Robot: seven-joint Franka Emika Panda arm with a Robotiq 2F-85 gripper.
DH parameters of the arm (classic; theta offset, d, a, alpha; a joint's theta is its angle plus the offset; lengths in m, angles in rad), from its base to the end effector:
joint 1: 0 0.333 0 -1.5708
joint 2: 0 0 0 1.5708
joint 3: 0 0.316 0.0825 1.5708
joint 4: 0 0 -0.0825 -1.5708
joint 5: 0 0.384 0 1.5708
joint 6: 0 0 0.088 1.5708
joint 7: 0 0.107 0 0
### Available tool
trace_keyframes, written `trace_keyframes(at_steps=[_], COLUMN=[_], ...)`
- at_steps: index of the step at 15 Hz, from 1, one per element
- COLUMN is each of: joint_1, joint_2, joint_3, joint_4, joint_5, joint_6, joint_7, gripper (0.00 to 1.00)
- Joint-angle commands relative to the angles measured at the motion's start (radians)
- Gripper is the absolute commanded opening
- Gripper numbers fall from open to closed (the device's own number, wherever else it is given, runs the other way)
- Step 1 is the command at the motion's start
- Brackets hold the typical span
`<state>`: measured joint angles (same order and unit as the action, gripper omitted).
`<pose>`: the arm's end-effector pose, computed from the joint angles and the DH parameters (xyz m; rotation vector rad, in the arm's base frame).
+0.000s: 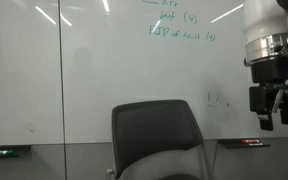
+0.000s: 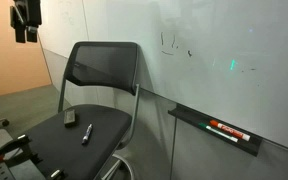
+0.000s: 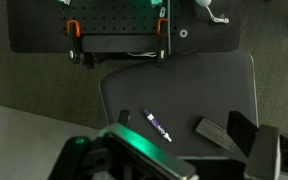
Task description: Rub the black marker off of the board
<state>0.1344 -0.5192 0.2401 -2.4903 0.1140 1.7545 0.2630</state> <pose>0.3359 0.1453 0.4452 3.0481 0.0513 -0.3267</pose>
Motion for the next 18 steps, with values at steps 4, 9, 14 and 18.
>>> trace_keyframes(at_steps=[4,9,14,18], joint_1=[0.007,0.030,0.058,0.074], joint_2=[0.000,0.259,0.577,0.845], joint_3=[-0.006,0.027,0.018,0.006], joint_4=[0.009,0.037,0.117,0.257], joint_5=[-0.003,-0.078,-0.203,-0.261], joint_6=[-0.001,0.253,0.515,0.622], joint_7=[0.003,-0.121,-0.275,-0.348], gripper=[1.00,1.00,1.00,1.00])
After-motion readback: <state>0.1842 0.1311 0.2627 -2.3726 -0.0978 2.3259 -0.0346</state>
